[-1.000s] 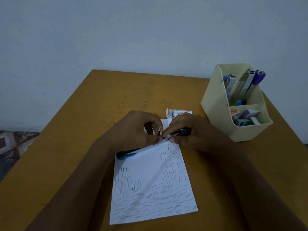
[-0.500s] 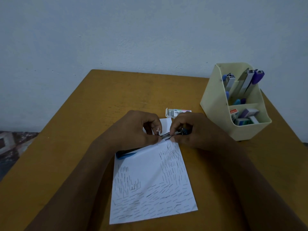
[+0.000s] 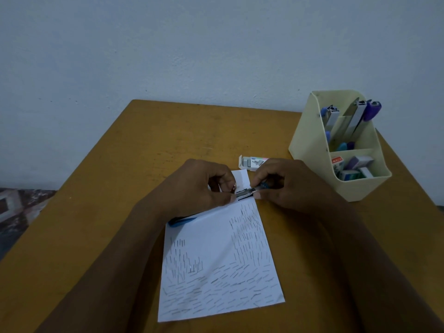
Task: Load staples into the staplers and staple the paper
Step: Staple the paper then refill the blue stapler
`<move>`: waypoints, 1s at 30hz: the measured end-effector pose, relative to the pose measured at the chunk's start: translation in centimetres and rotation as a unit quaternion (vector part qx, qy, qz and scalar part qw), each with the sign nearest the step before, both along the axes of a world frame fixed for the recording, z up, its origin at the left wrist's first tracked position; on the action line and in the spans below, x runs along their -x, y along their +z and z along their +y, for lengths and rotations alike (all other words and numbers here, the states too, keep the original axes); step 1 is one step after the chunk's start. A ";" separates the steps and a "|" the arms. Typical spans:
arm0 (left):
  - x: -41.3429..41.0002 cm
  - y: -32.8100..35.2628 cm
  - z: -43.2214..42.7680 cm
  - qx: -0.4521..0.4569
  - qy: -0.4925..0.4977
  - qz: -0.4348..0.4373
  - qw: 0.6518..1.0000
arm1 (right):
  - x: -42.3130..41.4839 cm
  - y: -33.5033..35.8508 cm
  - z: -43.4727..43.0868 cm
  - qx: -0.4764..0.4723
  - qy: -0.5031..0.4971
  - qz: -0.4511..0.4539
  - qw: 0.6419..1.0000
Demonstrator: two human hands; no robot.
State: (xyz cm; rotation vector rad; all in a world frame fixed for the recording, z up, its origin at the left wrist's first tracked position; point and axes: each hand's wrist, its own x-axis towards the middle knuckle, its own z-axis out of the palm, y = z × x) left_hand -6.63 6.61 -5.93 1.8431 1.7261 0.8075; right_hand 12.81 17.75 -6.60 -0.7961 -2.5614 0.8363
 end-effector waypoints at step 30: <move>1.9 1.6 -0.8 0.008 0.079 0.097 0.992 | 0.7 0.1 -0.5 0.037 -0.047 0.087 0.994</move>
